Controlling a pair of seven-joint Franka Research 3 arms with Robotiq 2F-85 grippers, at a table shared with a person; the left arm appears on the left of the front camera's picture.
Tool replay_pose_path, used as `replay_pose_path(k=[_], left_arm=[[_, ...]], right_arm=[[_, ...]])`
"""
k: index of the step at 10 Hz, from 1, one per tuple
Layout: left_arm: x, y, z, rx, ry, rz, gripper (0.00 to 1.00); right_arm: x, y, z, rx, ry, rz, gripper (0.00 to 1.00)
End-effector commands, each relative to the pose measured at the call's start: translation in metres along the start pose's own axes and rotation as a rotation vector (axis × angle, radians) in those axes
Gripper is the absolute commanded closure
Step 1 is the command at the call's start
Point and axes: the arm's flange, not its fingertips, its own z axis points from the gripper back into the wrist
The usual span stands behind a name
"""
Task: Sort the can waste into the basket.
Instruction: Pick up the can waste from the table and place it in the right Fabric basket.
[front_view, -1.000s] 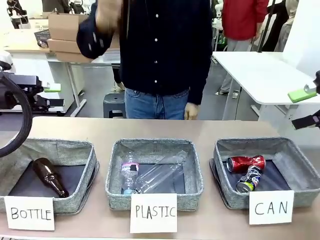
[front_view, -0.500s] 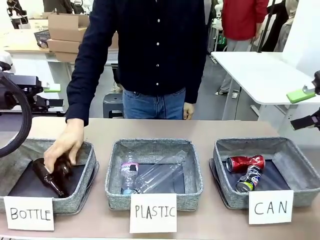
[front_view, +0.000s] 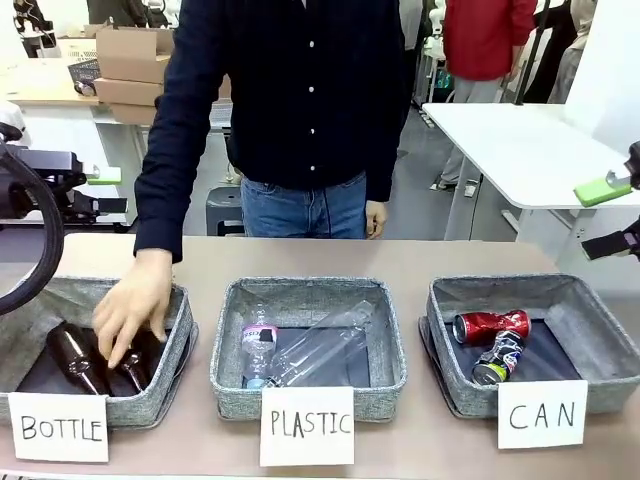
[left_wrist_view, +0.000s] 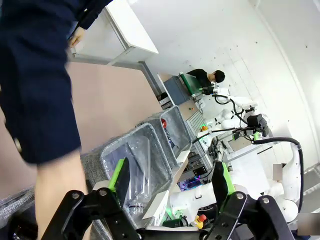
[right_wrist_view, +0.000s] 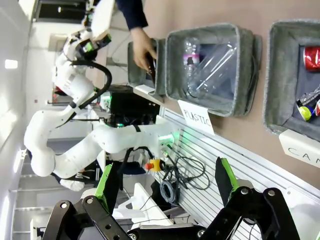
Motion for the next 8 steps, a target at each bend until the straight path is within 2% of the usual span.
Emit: replay_pose_path(k=[1,8], left_arm=[[0.0013,-0.0048,-0.0004,0.007,-0.010,0.012,0.14],[0.0013,-0.0048,-0.0004,0.007,-0.010,0.012,0.14]], right_arm=[[0.0013,-0.0004,-0.0010,-0.003,0.004,0.017,0.00],[0.0013,-0.0004,-0.0010,-0.003,0.004,0.017,0.00]])
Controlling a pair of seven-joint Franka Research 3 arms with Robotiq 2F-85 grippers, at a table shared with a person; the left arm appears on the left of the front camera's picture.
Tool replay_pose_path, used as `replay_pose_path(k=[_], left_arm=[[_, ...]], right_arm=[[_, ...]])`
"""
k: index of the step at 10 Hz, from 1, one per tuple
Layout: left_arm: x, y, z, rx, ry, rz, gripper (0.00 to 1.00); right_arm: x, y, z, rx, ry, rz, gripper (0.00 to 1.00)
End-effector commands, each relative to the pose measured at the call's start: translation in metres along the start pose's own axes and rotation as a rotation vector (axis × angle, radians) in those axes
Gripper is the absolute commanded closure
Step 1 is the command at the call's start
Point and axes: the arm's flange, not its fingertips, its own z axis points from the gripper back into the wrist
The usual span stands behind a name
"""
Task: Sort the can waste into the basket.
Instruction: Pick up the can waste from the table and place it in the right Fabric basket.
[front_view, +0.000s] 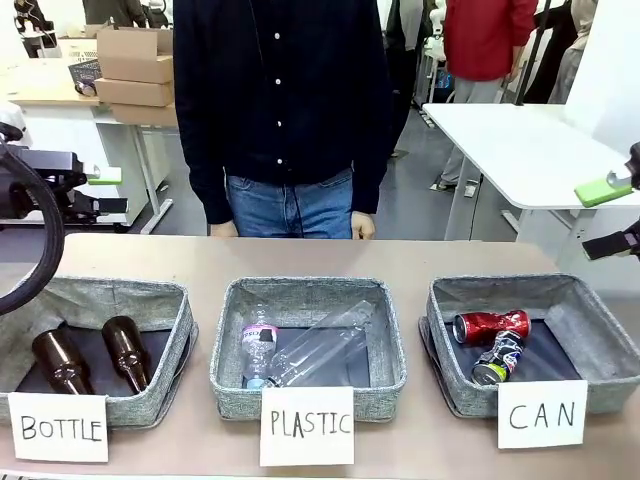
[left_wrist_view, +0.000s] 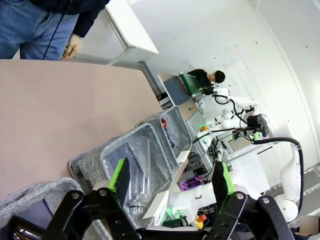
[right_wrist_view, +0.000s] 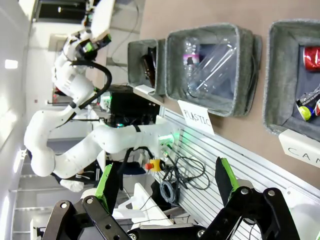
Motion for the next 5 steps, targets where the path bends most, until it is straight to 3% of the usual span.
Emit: replay_pose_path(k=[1,5], left_arm=[[0.0013,-0.0048,-0.0004,0.007,-0.010,0.011,0.14],[0.0013,-0.0048,-0.0004,0.007,-0.010,0.011,0.14]], right_arm=[[0.0015,-0.0002,-0.0013,-0.003,0.004,0.017,0.00],[0.0015,-0.0002,-0.0013,-0.003,0.004,0.017,0.00]])
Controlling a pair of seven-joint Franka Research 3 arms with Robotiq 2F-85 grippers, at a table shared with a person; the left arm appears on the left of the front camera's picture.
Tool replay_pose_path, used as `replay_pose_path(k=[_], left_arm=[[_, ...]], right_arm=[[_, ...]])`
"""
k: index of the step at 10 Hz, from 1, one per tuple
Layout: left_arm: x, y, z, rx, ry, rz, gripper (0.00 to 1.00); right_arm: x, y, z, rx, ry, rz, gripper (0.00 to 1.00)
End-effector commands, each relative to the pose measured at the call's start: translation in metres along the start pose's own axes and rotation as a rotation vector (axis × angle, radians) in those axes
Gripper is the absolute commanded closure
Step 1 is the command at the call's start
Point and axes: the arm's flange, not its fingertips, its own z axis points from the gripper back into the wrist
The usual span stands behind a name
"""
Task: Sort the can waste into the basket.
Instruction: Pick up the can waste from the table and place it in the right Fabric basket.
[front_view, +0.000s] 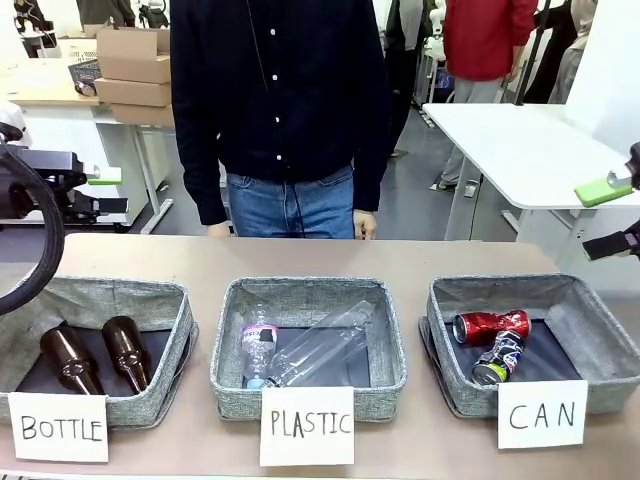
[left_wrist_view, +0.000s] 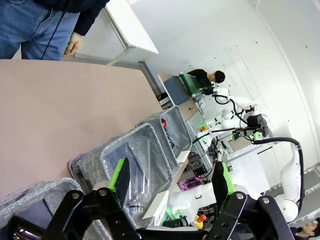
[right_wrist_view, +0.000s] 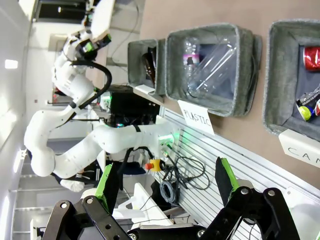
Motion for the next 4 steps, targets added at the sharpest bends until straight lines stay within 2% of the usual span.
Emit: replay_pose_path(k=[1,4], left_arm=[[0.0013,-0.0048,-0.0004,0.007,-0.010,0.011,0.14],[0.0013,-0.0048,-0.0004,0.007,-0.010,0.011,0.14]], right_arm=[[0.0015,-0.0001,-0.0013,-0.003,0.004,0.017,0.00],[0.0015,-0.0001,-0.0013,-0.003,0.004,0.017,0.00]])
